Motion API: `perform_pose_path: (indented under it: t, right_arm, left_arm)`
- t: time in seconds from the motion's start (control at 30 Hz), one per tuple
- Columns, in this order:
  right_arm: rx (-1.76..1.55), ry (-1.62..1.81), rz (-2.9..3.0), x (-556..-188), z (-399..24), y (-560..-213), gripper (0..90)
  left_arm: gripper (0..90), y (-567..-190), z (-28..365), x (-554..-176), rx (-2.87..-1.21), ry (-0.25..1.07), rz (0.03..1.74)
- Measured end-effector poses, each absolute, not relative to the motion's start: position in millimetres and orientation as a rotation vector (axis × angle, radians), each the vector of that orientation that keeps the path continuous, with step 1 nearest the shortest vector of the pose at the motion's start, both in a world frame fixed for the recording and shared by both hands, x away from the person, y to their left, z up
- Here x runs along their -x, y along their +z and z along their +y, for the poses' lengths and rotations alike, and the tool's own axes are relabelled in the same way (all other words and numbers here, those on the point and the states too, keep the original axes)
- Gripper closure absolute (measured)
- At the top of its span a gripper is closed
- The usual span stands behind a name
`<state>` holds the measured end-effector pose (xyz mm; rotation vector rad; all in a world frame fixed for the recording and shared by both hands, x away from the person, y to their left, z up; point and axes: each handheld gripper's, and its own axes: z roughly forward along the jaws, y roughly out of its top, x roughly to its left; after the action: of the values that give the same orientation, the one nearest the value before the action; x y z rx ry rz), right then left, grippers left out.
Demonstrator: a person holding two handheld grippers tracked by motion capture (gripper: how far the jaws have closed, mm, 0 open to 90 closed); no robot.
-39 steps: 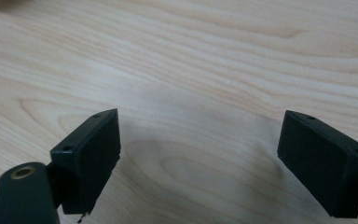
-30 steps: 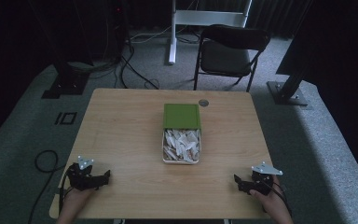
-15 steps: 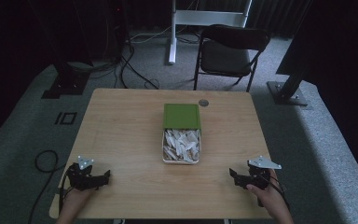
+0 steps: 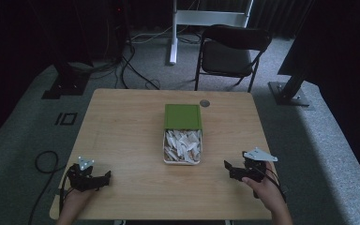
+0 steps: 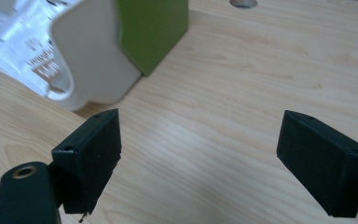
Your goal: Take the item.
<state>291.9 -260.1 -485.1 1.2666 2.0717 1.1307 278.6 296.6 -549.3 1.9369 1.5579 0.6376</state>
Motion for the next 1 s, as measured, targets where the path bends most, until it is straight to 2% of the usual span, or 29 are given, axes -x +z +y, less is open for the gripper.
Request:
perform_pose_path:
  t: [1.0]
  right_arm:
    - [-1.089,1.236,2.132,-315.1,-205.1,-443.8,14.8]
  left_arm:
    - [0.7,-549.3,296.5,-278.6,-1.935,0.637,1.559]
